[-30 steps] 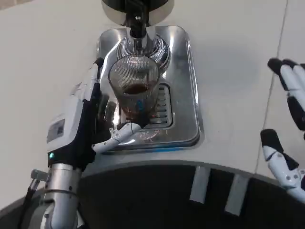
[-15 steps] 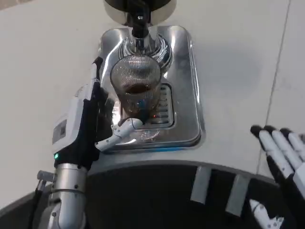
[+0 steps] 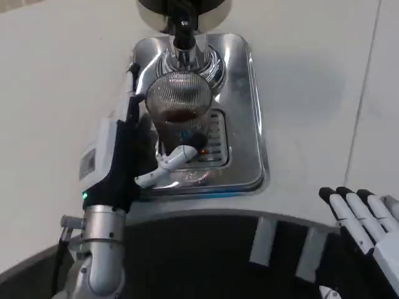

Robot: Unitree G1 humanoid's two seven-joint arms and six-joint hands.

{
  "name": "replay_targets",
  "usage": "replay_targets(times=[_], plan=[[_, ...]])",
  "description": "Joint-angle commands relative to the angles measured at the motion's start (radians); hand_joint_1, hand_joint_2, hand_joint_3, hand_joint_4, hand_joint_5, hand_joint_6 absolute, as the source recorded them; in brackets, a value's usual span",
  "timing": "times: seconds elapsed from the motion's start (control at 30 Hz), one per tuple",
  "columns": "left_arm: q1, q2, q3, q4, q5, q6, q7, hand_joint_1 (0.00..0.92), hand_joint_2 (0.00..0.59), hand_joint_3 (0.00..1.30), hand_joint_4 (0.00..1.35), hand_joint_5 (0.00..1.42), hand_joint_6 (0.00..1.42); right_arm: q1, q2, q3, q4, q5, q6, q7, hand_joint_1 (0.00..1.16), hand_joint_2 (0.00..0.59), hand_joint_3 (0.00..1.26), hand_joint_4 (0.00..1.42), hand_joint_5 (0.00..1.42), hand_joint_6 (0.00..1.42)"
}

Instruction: Grasp the cup under the faucet to collect the drink, then remove the cup.

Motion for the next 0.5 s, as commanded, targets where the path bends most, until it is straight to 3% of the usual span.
replay_targets(times=[0.03, 0.33, 0.5], plan=[[-0.018, -0.007, -0.019, 0.046, 0.001, -0.009, 0.009, 0.385, 0.050, 0.00, 0.00, 0.19, 0.19, 0.018, -0.005, -0.016, -0.024, 0.028, 0.006, 0.008, 0.30, 0.534, 0.00, 0.00, 0.00, 0.00], [-0.062, -0.024, -0.040, 0.091, -0.003, -0.027, 0.018, 0.436, 0.053, 0.00, 0.00, 0.24, 0.25, 0.004, 0.004, -0.004, -0.058, 0.028, 0.036, 0.058, 0.25, 0.506, 0.00, 0.00, 0.00, 0.00], [-0.076, -0.038, -0.043, 0.103, -0.007, -0.034, 0.024, 0.453, 0.053, 0.01, 0.00, 0.32, 0.38, -0.014, 0.012, 0.012, -0.070, 0.014, 0.056, 0.090, 0.24, 0.503, 0.00, 0.00, 0.00, 0.00]])
